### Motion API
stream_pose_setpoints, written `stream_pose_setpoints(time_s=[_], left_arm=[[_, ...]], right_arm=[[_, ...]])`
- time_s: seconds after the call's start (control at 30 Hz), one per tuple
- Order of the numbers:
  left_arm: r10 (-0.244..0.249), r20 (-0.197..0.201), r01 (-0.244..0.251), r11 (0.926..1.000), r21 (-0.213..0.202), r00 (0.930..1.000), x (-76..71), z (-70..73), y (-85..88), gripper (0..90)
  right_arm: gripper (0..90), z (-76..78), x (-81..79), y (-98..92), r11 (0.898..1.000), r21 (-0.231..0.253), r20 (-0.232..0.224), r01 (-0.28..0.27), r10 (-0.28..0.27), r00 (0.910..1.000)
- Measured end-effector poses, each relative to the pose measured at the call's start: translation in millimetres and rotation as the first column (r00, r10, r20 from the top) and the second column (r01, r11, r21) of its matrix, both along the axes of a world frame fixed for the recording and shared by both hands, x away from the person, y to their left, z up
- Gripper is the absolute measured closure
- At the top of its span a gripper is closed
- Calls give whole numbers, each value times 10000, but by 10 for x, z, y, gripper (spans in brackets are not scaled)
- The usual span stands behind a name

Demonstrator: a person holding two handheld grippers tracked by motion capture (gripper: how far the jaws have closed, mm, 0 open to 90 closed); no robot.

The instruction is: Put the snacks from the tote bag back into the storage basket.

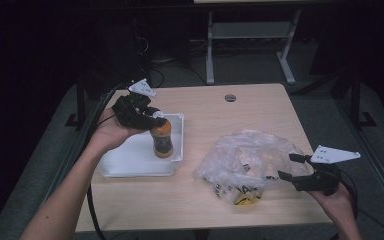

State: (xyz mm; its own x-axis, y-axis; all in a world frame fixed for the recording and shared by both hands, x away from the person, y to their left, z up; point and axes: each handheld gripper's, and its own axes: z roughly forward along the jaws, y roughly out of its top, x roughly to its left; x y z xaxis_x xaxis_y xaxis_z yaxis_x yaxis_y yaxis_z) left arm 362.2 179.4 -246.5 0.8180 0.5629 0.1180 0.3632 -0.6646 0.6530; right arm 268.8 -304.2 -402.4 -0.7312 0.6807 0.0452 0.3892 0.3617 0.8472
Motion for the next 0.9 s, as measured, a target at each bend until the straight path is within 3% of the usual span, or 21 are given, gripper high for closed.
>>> stream_pose_setpoints(time_s=[0.47, 0.7, 0.9], left_arm=[[185, -161, -182, 9996, 199, 9997, 64, -290, 5, 591], [251, -250, -247, 9996, 147, 9994, 83, -377, -2, 591], [215, -239, -207, 9992, 338, 9995, 98, -445, -18, 590]], right_arm=[[238, -10, 10, 28, 9999, -28, -73, -97, 97, 9999], [238, -8, 12, 43, 9999, -47, -22, -148, 148, 9999], [238, -3, 8, 44, 9999, -26, -46, -145, 145, 9999]])
